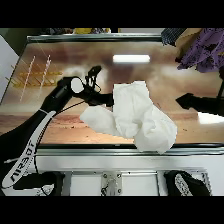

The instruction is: Fold the clothes and pants, and hang the long-sleeved shirts on hangers.

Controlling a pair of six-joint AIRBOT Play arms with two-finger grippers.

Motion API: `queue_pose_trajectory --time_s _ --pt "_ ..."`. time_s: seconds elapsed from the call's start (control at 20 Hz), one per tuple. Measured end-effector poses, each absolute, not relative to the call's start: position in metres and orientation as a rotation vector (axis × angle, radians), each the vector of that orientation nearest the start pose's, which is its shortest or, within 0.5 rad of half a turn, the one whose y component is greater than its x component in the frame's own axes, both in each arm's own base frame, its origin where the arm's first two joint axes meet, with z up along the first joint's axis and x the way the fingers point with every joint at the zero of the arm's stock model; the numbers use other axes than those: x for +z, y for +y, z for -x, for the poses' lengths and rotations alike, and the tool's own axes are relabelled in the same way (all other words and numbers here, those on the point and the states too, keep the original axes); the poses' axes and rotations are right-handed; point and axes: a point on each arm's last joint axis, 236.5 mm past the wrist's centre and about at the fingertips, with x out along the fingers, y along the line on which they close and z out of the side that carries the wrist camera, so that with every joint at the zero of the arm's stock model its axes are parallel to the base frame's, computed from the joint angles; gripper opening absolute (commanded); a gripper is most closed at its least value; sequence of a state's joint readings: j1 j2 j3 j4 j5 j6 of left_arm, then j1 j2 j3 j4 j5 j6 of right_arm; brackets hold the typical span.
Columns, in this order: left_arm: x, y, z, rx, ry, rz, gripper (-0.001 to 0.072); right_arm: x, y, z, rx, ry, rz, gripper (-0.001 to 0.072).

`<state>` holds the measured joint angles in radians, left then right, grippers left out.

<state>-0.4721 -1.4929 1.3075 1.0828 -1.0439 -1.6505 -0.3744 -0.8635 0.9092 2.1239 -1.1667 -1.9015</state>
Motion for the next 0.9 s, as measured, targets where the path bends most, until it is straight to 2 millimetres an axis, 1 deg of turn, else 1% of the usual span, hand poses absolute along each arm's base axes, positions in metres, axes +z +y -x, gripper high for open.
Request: queue_pose_trajectory --time_s 0.05,0.15,0.25,0.35,0.4,0.45,0.5,0.55,0.6,0.7,0.75,0.9 --pt "-0.013 -0.295 -0.349 -0.576 1.384 0.292 0.0683 0.071 -0.01 -0.319 0.134 0.997 -0.368 0.0645" --pt "-0.034 -0.311 -0.333 -0.615 1.46 0.379 0.0683 0.042 -0.023 -0.303 0.063 1.076 -0.379 0.0646" --pt "-0.044 -0.332 -0.319 -0.672 1.506 0.453 0.0683 0.02 -0.04 -0.287 -0.021 1.134 -0.414 0.0645" --pt "-0.048 -0.347 -0.308 -0.717 1.534 0.492 0.0674 0.0 -0.061 -0.27 -0.112 1.181 -0.475 0.0646" --pt "-0.05 -0.351 -0.304 -0.732 1.54 0.497 0.0473 -0.01 -0.071 -0.261 -0.155 1.21 -0.517 0.0646" --pt "-0.051 -0.354 -0.302 -0.74 1.545 0.502 0.0231 -0.022 -0.081 -0.251 -0.198 1.239 -0.563 0.0646" --pt "-0.052 -0.355 -0.302 -0.746 1.547 0.509 0.0044 -0.032 -0.089 -0.243 -0.232 1.266 -0.603 0.0646" --pt "-0.053 -0.354 -0.303 -0.745 1.547 0.513 0.0028 -0.043 -0.094 -0.235 -0.258 1.295 -0.644 0.0646" --pt "-0.053 -0.352 -0.305 -0.743 1.545 0.524 0.0028 -0.053 -0.096 -0.229 -0.27 1.327 -0.682 0.0646" --pt "-0.052 -0.345 -0.312 -0.731 1.546 0.546 0.0028 -0.069 -0.095 -0.224 -0.267 1.372 -0.739 0.0646" --pt "-0.052 -0.34 -0.315 -0.726 1.547 0.554 0.0028 -0.076 -0.091 -0.225 -0.251 1.389 -0.765 0.0645" --pt "-0.051 -0.327 -0.324 -0.707 1.549 0.586 0.0027 -0.092 -0.081 -0.234 -0.21 1.409 -0.804 0.0645"
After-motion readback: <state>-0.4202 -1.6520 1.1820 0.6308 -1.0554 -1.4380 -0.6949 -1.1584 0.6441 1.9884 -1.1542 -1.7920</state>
